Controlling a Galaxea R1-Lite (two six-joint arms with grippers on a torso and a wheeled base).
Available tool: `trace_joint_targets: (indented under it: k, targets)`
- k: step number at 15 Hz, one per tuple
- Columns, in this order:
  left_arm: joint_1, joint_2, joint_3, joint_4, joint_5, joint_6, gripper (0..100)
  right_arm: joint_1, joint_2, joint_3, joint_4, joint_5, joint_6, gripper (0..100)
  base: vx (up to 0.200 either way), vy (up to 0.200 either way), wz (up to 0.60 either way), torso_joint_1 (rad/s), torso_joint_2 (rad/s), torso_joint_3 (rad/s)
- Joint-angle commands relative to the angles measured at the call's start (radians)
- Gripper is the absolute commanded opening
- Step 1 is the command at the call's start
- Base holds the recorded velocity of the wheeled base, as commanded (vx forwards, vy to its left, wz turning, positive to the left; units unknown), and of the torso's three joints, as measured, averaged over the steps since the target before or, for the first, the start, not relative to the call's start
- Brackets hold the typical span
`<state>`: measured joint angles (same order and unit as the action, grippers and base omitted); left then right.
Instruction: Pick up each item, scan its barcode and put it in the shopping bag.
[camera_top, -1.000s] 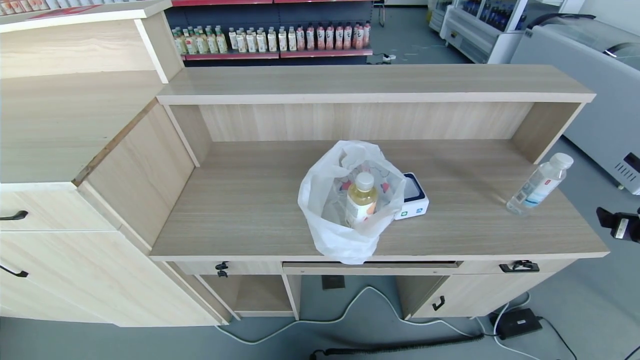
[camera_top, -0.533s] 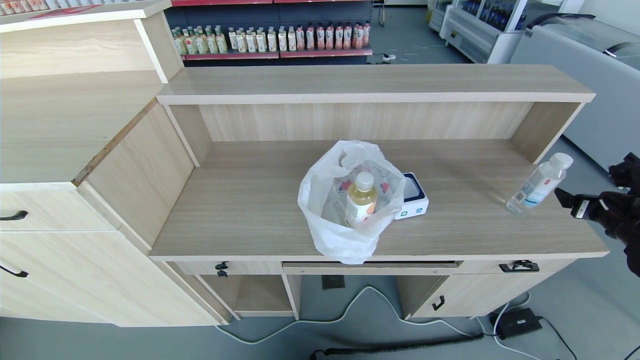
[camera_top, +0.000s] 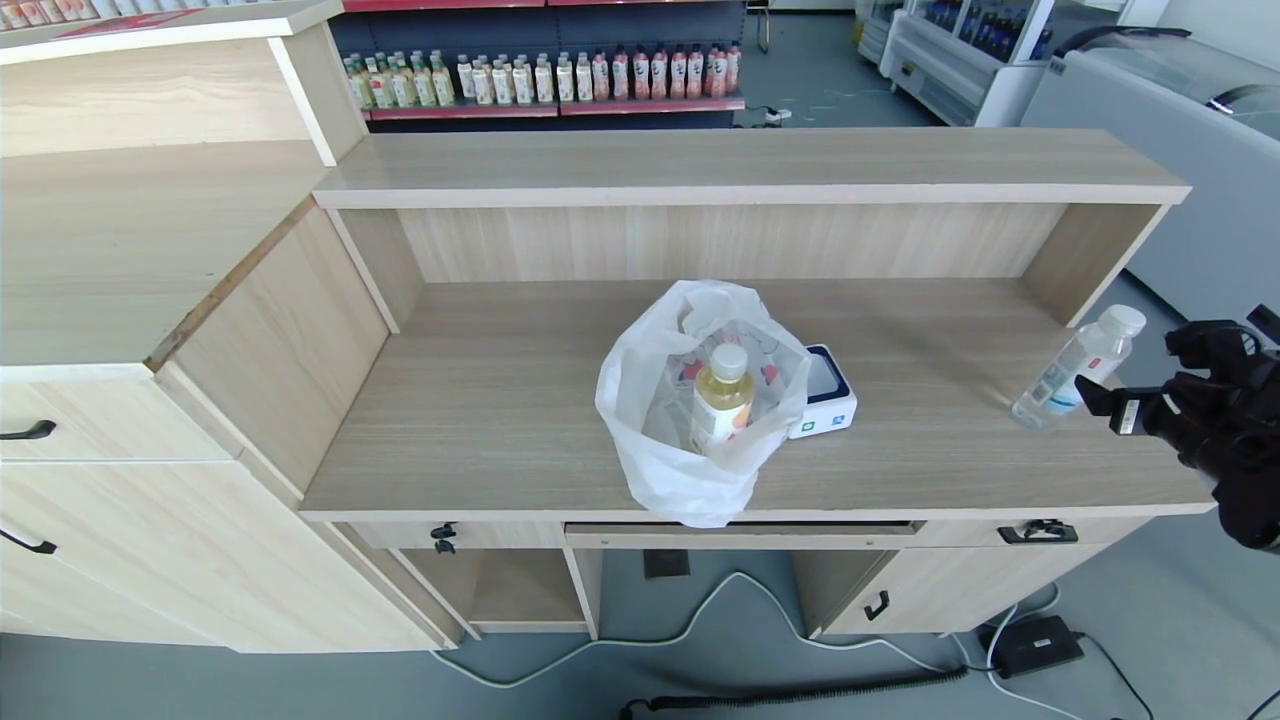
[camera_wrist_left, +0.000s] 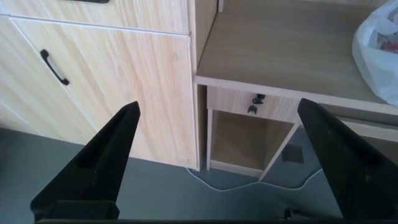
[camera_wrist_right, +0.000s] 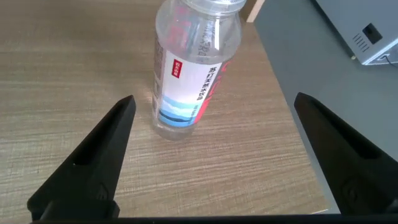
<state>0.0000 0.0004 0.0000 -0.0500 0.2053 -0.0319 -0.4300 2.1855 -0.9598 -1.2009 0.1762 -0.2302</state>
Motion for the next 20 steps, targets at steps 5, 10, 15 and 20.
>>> trace_joint_targets:
  k: [5,10,15,20]
  targets:
    - [0.000,0.000,0.000,-0.001,0.000,0.000,100,-0.004,0.043,-0.080,0.032,0.002,0.008,100,0.000,0.000,0.00,0.000,0.00,0.000]
    - [0.000,0.000,0.000,-0.001,0.000,0.000,100,0.002,0.100,-0.119,0.035,0.002,0.012,100,0.000,0.000,0.00,0.000,0.00,0.000]
    - [0.000,0.000,0.000,-0.001,0.000,0.000,100,0.022,0.129,-0.152,0.049,0.002,0.031,100,0.000,0.000,0.00,0.000,0.00,0.000]
    - [0.000,0.000,0.000,-0.001,0.000,0.000,100,0.048,0.174,-0.272,0.081,0.002,0.051,100,0.000,0.000,0.00,0.000,0.00,0.000]
